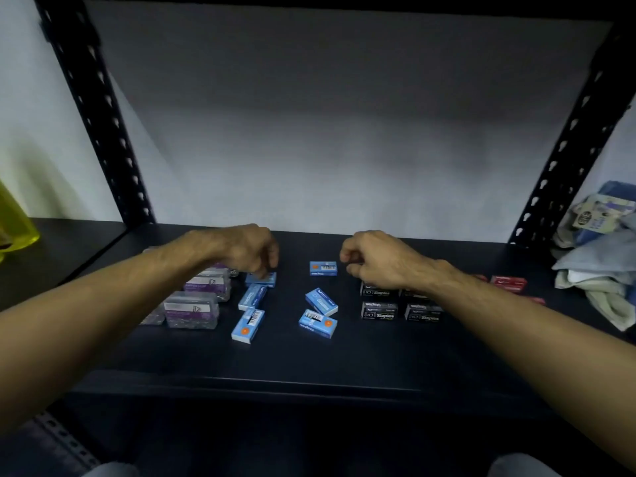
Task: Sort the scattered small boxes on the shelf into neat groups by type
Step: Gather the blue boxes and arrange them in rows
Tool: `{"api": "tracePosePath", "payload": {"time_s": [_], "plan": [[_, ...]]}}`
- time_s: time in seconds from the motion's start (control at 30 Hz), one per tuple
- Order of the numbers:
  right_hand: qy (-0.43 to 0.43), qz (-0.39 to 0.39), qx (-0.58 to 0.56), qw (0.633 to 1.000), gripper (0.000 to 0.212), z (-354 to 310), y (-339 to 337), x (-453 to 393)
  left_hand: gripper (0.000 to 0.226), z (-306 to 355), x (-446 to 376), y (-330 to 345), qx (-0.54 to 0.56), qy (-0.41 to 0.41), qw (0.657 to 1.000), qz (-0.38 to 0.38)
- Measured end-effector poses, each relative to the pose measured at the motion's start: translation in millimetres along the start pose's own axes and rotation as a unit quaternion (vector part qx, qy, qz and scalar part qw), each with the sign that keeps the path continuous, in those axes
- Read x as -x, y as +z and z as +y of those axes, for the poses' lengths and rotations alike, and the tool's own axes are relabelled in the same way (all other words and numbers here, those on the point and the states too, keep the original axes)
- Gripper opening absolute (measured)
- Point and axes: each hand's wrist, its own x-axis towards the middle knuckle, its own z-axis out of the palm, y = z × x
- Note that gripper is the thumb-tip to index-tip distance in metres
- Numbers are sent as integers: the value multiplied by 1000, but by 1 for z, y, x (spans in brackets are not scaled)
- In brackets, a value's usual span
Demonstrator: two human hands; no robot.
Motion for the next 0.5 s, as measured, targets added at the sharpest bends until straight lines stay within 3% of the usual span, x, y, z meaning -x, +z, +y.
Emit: {"api": "tracePosePath", "payload": {"time_s": [0.2,0.33,0.5], "plan": [[-3,-35,3,999,19,-7,17,-34,25,-9,-11,7,-62,-2,998,-18],[3,-60,22,998,27,-2,23,-47,16,-10,-16,7,-35,6,999,-26],[7,-93,28,995,35,-1,30,-60,24,-7,-27,11,-11,24,1000,11]]}}
